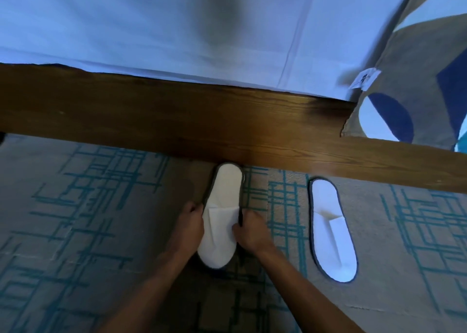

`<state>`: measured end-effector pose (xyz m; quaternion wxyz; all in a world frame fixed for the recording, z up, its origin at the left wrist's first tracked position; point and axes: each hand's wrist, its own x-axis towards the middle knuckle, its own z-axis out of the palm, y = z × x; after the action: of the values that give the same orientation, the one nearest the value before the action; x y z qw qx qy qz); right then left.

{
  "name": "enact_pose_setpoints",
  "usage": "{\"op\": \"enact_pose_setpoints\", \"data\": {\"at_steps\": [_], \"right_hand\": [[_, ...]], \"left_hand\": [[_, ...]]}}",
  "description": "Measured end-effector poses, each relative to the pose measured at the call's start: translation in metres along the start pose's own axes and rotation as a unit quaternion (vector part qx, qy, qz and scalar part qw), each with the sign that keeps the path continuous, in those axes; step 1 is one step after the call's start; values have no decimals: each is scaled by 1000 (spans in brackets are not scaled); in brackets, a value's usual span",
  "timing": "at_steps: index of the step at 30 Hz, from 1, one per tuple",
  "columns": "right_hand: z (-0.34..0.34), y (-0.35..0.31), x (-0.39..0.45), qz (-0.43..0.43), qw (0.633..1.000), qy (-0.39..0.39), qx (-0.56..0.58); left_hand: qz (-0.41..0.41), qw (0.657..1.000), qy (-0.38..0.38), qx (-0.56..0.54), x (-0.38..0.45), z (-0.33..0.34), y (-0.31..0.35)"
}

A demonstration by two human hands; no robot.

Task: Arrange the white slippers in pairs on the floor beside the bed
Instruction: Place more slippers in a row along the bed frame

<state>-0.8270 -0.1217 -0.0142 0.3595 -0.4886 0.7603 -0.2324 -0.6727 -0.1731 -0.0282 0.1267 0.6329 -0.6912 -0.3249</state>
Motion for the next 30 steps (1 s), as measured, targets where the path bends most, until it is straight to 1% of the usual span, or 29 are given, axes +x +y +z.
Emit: {"op": "enact_pose_setpoints", "data": {"at_steps": [6, 9, 10, 13, 15, 18, 22, 26, 30], "right_hand": [[-8, 4, 1, -18, 999, 30, -10], [-24, 15, -5, -10, 999, 44, -15], [-32, 21, -8, -3, 999, 50, -19], [-60, 42, -18, 9, 996, 76, -38], [-80, 57, -30, 21, 993, 103, -44], [-111, 81, -48, 73, 988, 126, -50], [-160, 114, -76, 137, 976, 149, -75], [-200, 160, -91, 186, 960, 188, -93], [-219, 186, -87, 206, 955, 182, -113]], "left_hand": [[-12, 998, 1, -64, -3, 5, 4], [8, 997, -8, -73, -10, 14, 16], [19, 996, -17, -80, -14, 17, 23], [96, 993, -39, -58, -23, 32, 45], [125, 988, -63, -60, -29, 44, 63], [157, 983, -95, -31, -40, 68, 96], [200, 972, -120, -35, -60, 110, 151], [252, 958, -134, -21, -70, 153, 196], [311, 945, -100, 32, -67, 174, 215]]}}
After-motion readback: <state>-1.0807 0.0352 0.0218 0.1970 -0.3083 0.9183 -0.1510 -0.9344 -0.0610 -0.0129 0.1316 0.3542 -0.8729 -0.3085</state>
